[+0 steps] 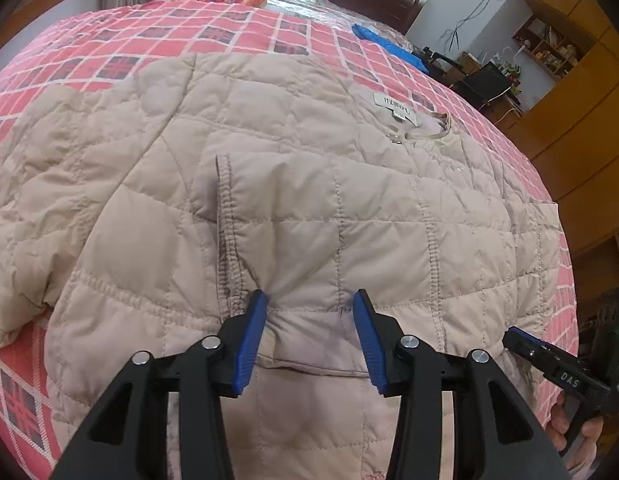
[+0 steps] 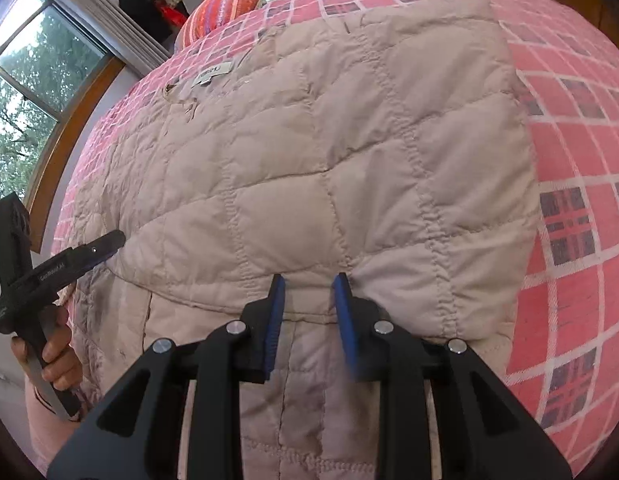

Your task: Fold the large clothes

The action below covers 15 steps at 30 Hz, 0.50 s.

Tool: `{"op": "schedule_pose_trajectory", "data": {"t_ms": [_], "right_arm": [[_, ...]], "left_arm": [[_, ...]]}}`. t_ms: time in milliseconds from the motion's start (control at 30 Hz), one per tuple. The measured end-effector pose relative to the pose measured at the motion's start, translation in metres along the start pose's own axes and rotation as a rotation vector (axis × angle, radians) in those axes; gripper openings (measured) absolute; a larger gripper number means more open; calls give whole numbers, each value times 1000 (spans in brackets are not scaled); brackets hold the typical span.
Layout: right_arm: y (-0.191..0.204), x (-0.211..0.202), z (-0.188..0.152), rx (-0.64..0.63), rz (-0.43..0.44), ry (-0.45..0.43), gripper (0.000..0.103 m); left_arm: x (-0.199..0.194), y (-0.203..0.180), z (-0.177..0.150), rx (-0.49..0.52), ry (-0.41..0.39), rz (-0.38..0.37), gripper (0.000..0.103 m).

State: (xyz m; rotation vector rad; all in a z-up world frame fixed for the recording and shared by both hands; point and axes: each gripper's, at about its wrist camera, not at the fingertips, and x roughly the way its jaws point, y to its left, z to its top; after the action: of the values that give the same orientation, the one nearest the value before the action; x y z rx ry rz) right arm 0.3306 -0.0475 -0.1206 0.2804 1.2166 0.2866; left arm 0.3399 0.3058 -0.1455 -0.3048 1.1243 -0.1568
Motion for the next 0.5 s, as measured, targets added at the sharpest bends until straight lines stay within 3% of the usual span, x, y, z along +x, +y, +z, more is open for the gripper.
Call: {"op": "schedule_pose_trajectory", "data": {"t_ms": [133, 233, 367, 500], "right_arm": [[13, -16, -5, -25, -49, -27, 29], [31, -37, -15, -71, -46, -53, 30], [70, -48, -27, -152, -14, -54, 44], [111, -47, -35, -222, 50, -40, 57]], "left_arm": [[-26, 4, -6, -13, -11, -22, 46], [-65, 23, -14, -21, -78, 0, 64], [-113, 87, -29, -121, -149, 54, 72], [-149, 168, -53, -257, -195, 168, 79]]}}
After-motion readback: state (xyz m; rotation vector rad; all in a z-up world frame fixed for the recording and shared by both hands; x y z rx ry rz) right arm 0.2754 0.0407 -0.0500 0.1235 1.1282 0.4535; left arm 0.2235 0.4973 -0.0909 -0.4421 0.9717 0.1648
